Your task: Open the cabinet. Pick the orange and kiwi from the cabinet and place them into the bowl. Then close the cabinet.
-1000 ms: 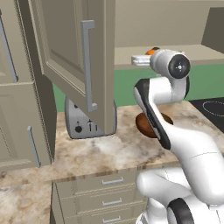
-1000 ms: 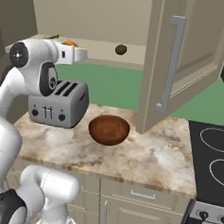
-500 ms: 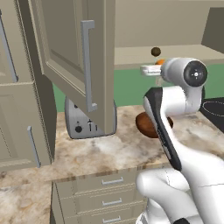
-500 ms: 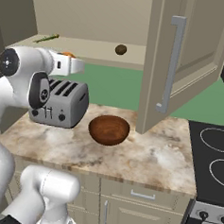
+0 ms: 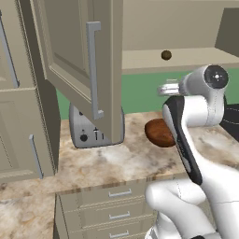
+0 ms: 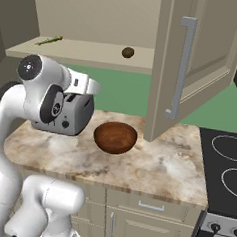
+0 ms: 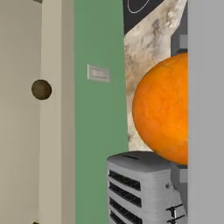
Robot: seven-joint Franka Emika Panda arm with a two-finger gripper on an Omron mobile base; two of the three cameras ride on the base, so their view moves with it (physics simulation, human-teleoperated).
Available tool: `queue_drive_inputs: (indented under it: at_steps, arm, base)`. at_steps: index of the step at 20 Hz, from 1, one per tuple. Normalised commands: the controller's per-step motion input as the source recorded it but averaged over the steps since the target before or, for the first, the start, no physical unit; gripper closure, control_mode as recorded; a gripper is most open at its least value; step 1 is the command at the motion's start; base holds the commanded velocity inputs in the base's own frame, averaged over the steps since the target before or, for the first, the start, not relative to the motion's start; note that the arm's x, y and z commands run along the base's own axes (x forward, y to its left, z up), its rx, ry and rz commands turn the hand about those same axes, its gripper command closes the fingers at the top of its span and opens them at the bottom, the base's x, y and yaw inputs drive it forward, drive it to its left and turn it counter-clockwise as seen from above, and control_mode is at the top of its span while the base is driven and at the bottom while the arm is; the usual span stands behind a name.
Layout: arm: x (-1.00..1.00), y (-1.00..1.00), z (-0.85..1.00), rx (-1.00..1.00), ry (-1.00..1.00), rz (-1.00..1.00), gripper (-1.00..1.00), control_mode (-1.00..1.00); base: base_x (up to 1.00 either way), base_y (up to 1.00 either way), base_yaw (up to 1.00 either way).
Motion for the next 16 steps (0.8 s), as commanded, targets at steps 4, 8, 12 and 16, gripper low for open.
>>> queue_drive_inputs:
  at_steps: [4, 8, 12, 16]
  arm:
    - [0.03, -0.15, -0.35, 0.08, 0.46, 0.00, 1.00, -1.00]
    - [0.00, -0.10, -0.36, 0.05, 0.39, 0.00, 1.00, -1.00]
    - [0.00, -0.01, -0.32, 0.00, 0.13, 0.00, 1.00, -1.00]
    - [0.00, 0.00, -0.73, 0.00, 0.02, 0.00, 1.00, -1.00]
  base:
    - [0.00, 0.00, 0.00]
    - [0.00, 0.00, 0.00]
    - [0.00, 0.00, 0.00]
    - [0.00, 0.00, 0.00]
